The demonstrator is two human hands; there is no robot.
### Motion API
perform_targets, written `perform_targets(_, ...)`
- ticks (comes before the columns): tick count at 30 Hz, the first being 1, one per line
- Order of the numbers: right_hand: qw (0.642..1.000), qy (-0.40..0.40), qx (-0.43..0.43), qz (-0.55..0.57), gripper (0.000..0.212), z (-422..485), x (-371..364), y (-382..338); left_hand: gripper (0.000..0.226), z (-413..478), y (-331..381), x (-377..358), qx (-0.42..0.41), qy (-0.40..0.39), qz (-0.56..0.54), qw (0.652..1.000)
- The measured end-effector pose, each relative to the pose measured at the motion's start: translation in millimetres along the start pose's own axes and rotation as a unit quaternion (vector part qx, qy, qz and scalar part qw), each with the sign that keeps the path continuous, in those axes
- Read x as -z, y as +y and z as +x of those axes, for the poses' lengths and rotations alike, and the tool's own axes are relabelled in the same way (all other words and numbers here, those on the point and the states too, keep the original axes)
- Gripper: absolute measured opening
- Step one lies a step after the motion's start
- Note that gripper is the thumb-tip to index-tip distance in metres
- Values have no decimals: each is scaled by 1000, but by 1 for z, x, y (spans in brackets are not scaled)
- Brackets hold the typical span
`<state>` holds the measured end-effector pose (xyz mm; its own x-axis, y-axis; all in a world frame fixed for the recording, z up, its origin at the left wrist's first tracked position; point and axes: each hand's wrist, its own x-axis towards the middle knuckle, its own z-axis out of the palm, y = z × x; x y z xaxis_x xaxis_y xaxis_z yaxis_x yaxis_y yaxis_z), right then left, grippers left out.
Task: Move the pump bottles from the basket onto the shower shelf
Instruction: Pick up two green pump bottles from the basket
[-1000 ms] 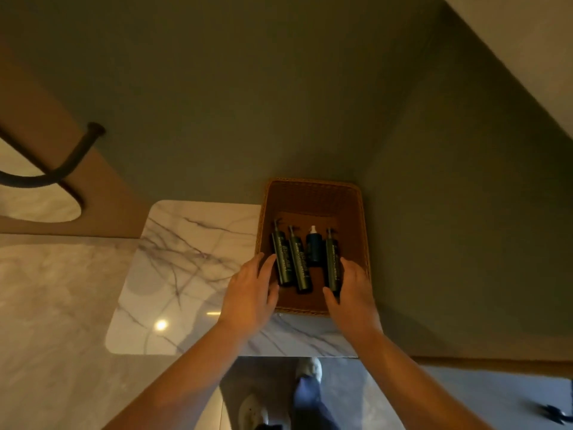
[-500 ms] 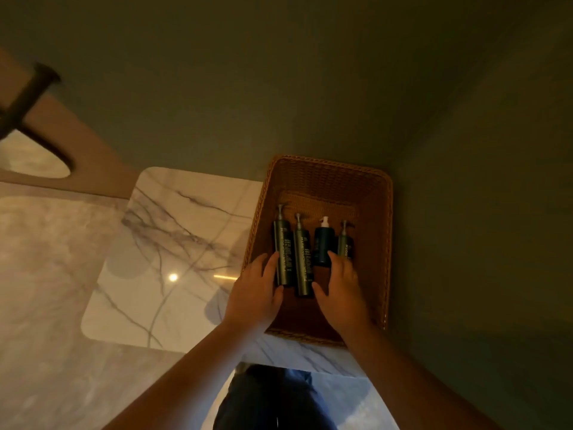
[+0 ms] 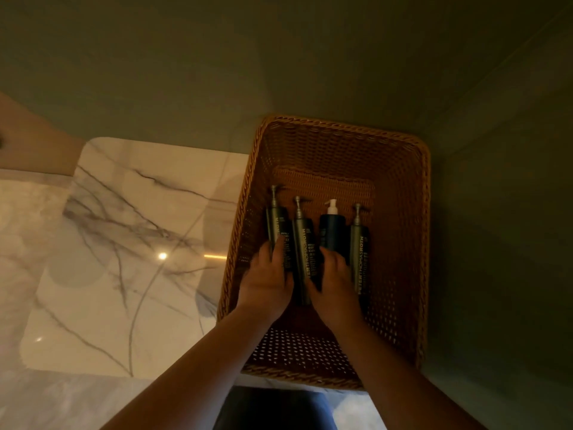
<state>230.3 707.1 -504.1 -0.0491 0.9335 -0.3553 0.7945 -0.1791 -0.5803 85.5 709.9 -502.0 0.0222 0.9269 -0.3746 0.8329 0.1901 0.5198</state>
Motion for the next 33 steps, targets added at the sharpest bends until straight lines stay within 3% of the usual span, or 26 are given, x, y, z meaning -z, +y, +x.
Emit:
perform_targets(11, 998, -56, -25, 14, 64, 19, -40, 32, 70, 34, -22, -51, 45, -28, -27, 998)
perform_targets(19, 998, -21, -54, 16, 67, 17, -56, 37, 81, 44, -25, -69, 74, -8, -96, 993)
perform_targets(26, 991, -49, -103, 70, 78, 12, -65, 44, 88, 44, -29, -71, 98, -14, -161, 982)
perform_targets(33, 983, -74, -153, 69, 81, 1, -69, 43, 90, 24, -30, -71, 116, -43, -130, 984)
